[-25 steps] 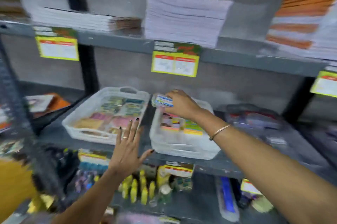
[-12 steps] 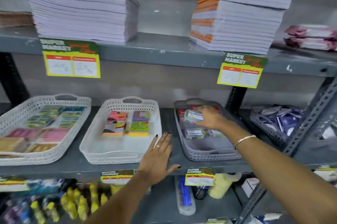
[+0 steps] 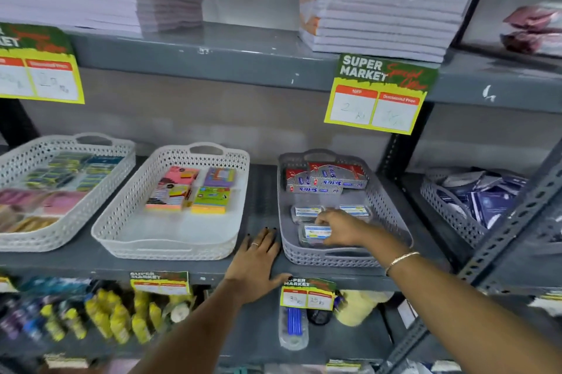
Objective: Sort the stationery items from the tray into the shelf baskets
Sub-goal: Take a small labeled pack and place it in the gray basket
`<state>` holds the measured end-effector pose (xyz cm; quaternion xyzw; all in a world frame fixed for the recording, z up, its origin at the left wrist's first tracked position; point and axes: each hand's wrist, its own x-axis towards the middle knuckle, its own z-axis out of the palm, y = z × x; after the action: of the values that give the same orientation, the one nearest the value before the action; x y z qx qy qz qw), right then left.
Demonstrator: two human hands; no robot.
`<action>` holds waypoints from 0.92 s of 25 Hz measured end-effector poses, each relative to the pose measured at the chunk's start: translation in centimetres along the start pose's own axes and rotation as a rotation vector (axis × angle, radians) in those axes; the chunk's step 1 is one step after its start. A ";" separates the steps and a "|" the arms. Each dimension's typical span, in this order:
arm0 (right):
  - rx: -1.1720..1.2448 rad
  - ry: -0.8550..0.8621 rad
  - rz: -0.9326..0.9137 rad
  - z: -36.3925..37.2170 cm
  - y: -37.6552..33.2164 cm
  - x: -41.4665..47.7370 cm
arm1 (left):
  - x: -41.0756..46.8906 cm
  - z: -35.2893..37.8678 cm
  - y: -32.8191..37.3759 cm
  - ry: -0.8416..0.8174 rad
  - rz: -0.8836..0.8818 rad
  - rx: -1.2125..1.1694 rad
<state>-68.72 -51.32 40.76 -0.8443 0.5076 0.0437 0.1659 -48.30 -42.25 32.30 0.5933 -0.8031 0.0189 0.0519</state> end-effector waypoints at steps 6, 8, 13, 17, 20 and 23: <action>-0.003 -0.039 -0.055 0.9 0.6 0.5 | 0.1 1.3 -0.2 0.001 -0.030 -0.030; 0.004 -0.046 -0.074 0.9 0.7 0.6 | 0.1 1.2 -0.1 -0.005 -0.044 -0.028; -0.019 -0.060 -0.093 1.2 0.8 0.8 | 0.0 1.1 -0.1 -0.015 -0.052 -0.014; -0.025 -0.081 -0.078 1.0 0.8 0.9 | 0.1 1.3 -0.1 -0.013 -0.040 0.006; 0.031 -0.107 -0.063 0.4 0.5 0.5 | 0.1 1.0 0.0 -0.029 -0.048 0.024; 0.130 0.049 -0.092 -1.6 -1.4 0.7 | -1.1 0.4 -0.1 0.008 -0.051 -0.017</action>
<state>-67.37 -51.83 42.44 -0.8551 0.4739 -0.0178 0.2096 -47.89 -41.33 31.74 0.6130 -0.7876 0.0131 0.0608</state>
